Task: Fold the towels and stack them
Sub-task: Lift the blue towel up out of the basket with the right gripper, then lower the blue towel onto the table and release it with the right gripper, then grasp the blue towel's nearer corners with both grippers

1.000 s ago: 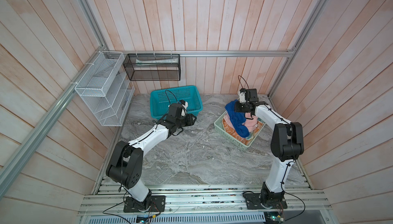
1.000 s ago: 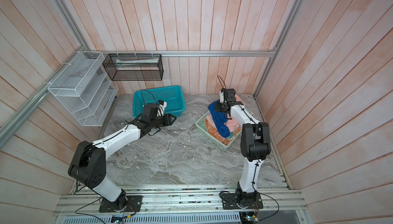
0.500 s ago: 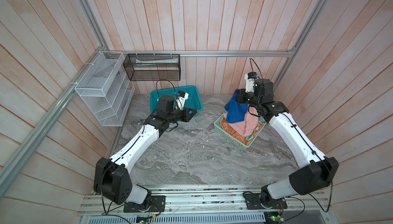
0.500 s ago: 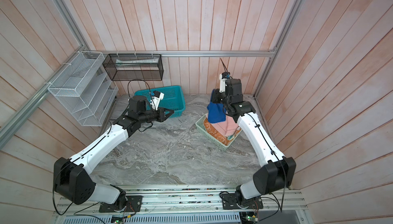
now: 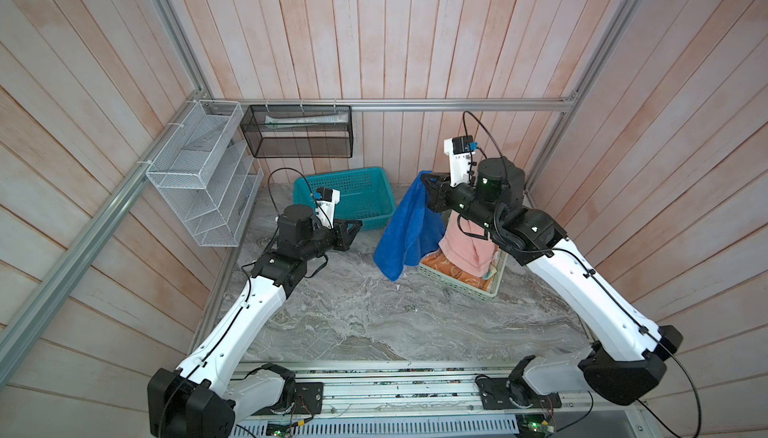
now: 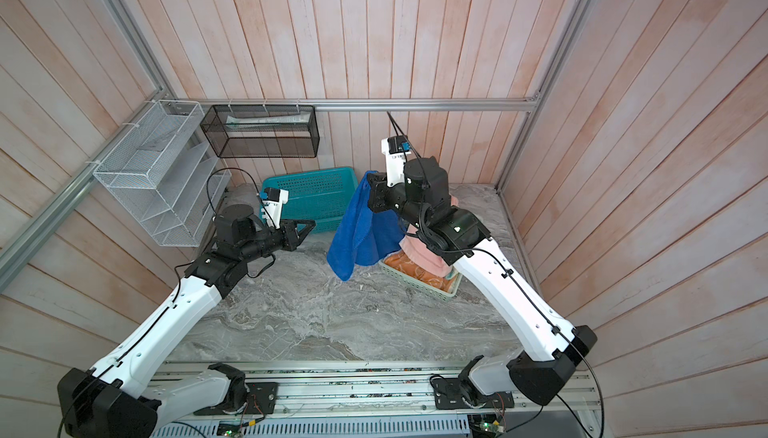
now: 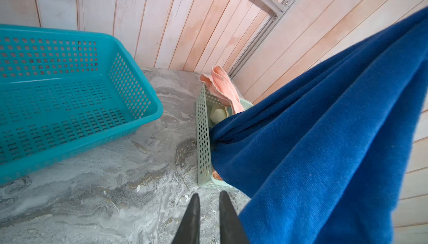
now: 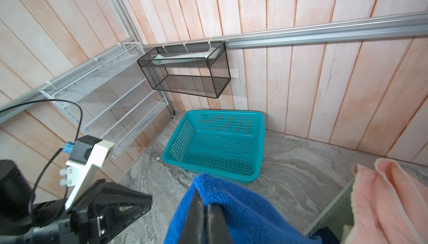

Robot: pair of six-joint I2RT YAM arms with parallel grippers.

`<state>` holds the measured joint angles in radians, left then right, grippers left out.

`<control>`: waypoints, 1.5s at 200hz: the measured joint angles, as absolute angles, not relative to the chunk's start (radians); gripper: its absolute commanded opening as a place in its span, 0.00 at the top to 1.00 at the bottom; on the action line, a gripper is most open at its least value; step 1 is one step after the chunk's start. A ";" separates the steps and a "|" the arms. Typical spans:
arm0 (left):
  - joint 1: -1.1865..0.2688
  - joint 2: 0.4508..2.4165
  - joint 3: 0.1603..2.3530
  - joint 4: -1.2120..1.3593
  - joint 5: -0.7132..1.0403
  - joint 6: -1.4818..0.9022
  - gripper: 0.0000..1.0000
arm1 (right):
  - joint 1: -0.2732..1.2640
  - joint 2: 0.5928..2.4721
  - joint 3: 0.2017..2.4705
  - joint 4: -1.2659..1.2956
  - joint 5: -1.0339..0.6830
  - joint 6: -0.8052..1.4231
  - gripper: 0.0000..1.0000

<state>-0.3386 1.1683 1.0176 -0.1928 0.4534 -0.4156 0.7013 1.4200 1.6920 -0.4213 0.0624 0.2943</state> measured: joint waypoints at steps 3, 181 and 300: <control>-0.339 1.170 1.016 -0.192 0.455 -0.421 0.82 | 0.699 1.428 1.699 -0.429 0.064 0.288 1.00; -0.332 1.007 1.037 -0.218 0.266 -0.513 0.85 | 0.944 1.664 2.352 -0.560 -0.009 0.013 1.00; -0.506 1.125 0.648 -0.299 0.250 -0.588 0.63 | 0.664 1.497 0.871 -0.094 -0.149 0.275 0.46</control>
